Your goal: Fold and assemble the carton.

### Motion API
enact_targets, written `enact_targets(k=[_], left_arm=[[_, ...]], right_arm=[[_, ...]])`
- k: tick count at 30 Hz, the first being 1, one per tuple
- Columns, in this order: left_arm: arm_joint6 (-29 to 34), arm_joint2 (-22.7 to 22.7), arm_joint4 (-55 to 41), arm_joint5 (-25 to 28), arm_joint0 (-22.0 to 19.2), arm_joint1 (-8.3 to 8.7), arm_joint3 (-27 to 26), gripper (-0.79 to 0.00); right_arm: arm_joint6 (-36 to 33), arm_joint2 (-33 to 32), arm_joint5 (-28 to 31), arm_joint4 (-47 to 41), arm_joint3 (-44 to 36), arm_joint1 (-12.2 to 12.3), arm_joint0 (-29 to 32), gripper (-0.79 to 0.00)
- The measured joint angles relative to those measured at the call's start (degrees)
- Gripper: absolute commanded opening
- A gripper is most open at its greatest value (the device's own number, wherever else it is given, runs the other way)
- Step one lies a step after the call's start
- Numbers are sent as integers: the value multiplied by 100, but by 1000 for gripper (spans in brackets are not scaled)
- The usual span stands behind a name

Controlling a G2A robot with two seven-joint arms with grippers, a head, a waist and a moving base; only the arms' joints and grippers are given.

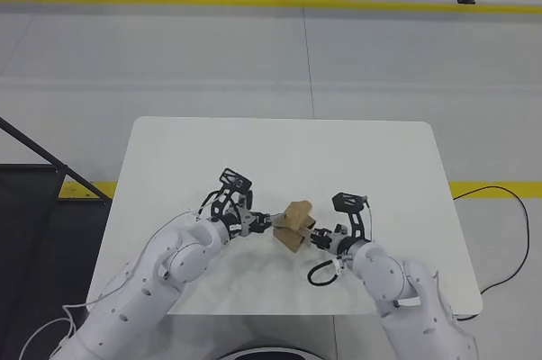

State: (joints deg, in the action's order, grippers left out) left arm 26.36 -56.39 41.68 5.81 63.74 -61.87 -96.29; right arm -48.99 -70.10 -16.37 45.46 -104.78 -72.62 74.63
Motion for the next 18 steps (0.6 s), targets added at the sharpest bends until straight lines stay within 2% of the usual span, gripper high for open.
enact_targets(k=[9,18], left_arm=[[227,155,220,-56,-100,-75,71,0],[370,263,170,-170,-269,-174,273,0]], right_arm=[[170,-68,88,-239,130,3,19,0],[345,-218,76,-251,-122,37,252,0]])
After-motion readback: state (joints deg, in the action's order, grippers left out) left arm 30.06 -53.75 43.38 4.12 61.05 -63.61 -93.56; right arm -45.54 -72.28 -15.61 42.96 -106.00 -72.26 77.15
